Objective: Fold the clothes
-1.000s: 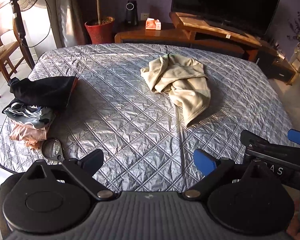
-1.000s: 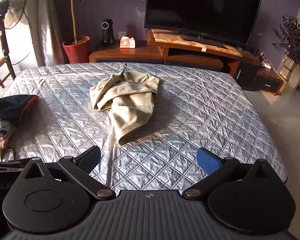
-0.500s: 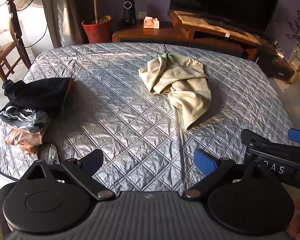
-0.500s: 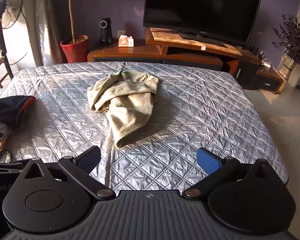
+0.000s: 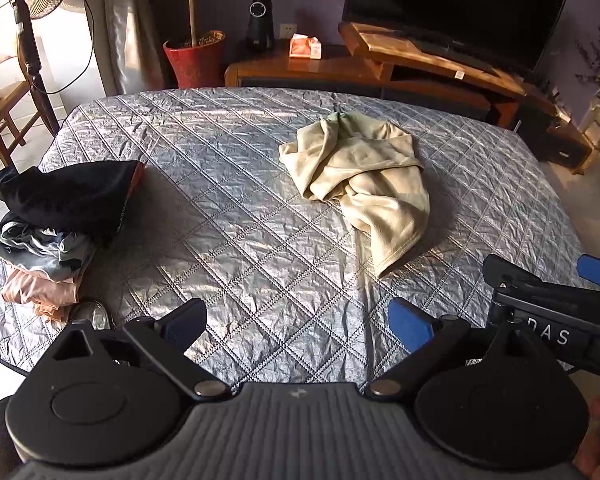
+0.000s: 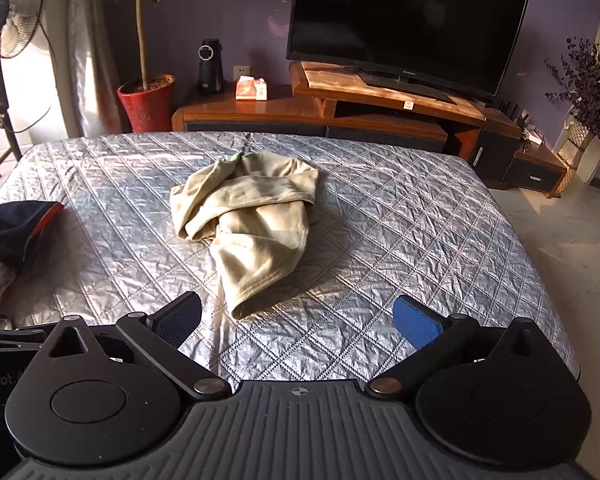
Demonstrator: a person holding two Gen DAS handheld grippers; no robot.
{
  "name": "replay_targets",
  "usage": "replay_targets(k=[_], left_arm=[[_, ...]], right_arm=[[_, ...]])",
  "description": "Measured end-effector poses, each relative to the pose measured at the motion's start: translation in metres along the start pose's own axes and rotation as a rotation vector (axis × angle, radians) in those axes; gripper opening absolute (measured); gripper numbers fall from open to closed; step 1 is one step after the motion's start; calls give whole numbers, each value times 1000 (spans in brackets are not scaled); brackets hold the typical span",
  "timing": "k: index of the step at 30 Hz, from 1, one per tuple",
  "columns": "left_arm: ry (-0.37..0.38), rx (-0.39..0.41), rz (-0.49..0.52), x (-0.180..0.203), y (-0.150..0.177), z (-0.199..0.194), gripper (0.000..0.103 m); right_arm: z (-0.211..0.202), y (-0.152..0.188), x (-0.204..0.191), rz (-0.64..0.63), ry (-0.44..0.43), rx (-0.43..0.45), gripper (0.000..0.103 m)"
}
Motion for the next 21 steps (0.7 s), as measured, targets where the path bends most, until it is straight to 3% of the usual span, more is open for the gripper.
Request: replay_targets(k=[21], left_arm=[[9, -18, -1, -7, -14, 30, 99]], right_arm=[[35, -9, -6, -4, 8, -13, 103]])
Point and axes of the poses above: each gripper's, at about its wrist camera, not at the fingertips, and z roughly the way its jaws point, x to its right, y to its underside, the point moved 7 cm from there along z, roughly the way its jaws point, and after that the axes turned 9 degrees about y, right-handed, at the moved point
